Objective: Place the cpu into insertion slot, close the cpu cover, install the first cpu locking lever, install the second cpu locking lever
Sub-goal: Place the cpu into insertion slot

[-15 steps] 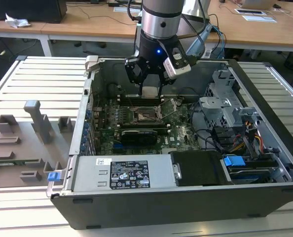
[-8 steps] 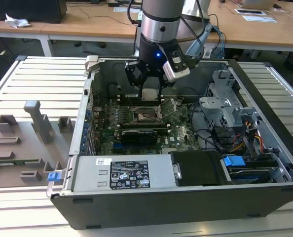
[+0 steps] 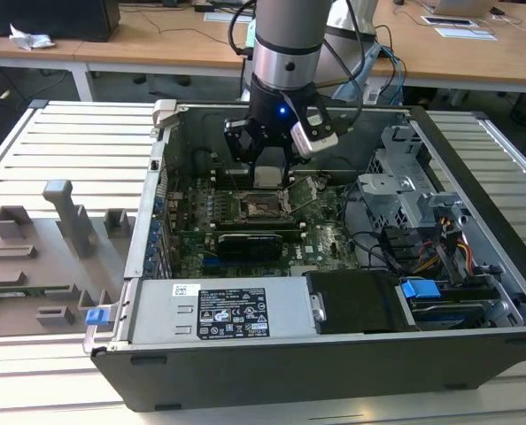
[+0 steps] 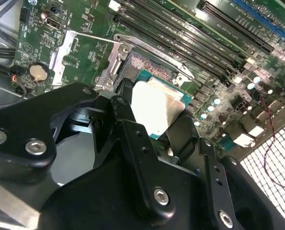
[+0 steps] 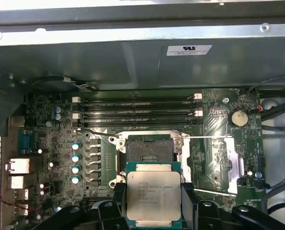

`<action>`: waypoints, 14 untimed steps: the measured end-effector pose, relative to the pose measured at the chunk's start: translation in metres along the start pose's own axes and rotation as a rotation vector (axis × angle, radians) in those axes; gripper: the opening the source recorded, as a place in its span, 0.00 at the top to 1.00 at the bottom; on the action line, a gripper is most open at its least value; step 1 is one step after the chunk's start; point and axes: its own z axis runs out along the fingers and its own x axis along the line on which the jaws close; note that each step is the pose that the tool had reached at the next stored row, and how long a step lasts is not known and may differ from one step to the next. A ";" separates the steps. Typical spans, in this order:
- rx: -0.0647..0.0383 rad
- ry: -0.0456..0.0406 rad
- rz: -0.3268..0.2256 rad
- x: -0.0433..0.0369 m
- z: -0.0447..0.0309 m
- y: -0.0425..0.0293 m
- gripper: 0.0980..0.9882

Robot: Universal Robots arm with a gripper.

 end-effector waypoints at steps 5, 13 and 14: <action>0.000 0.0000 0.000 -0.0002 0.0096 -0.0009 0.50; 0.000 0.0000 0.000 -0.0005 0.0235 -0.0021 0.50; 0.000 0.0000 0.000 -0.0005 0.0252 -0.0022 0.50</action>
